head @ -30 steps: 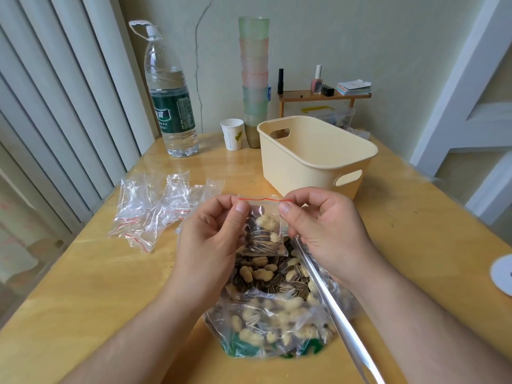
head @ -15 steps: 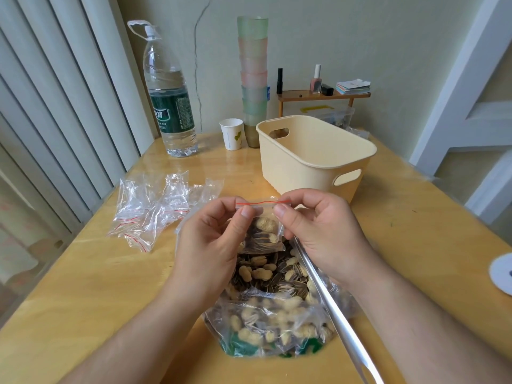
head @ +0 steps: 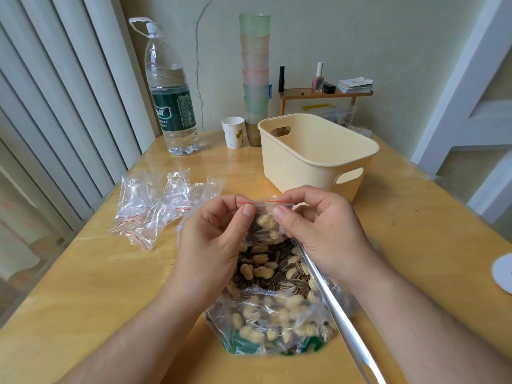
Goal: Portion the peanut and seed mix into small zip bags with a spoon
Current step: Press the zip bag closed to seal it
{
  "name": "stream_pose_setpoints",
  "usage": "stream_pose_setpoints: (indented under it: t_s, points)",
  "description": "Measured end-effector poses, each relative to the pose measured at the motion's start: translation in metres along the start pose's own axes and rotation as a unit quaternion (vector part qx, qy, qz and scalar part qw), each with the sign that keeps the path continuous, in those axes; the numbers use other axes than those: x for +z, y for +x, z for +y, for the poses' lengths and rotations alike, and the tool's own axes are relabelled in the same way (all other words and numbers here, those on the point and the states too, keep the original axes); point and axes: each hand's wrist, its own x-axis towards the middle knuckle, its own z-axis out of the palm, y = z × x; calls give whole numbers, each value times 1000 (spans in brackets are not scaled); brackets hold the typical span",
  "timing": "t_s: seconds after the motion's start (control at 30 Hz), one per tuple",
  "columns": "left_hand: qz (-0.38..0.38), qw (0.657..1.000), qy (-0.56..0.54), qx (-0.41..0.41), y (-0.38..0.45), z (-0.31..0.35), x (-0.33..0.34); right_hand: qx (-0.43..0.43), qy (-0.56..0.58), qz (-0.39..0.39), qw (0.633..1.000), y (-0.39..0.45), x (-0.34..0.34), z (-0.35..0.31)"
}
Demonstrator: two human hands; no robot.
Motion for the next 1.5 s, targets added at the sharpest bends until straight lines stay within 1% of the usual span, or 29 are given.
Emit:
stream_pose_setpoints:
  t_s: [0.13,0.5,0.67,0.77,0.93,1.07,1.23,1.33,1.5]
  points:
    - [-6,999,-27,-21,-1,1,2,-2,-5,0,1000,0,0,1]
    - [-16,999,-14,-29,-1,1,1,-17,-15,9,1000,1,1,5]
    - [-24,999,-13,-32,-1,1,1,-16,-8,-14,1000,2,0,9]
    - [-32,999,-12,-29,-2,-2,2,-39,-9,-18,999,2,2,11]
    - [-25,999,6,-28,-1,-4,1,-73,-51,-14,996,4,2,12]
    - [-6,1000,17,-21,0,-6,-2,-62,-40,-18,997,4,1,10]
    - [-1,1000,13,-13,0,-4,-1,-55,-28,-18,998,4,-1,9]
    - [-16,1000,7,-6,-1,-6,-1,-66,-33,-23,997,3,1,9]
    - [-31,999,17,-2,-2,-8,1,-99,-77,-43,991,4,1,9]
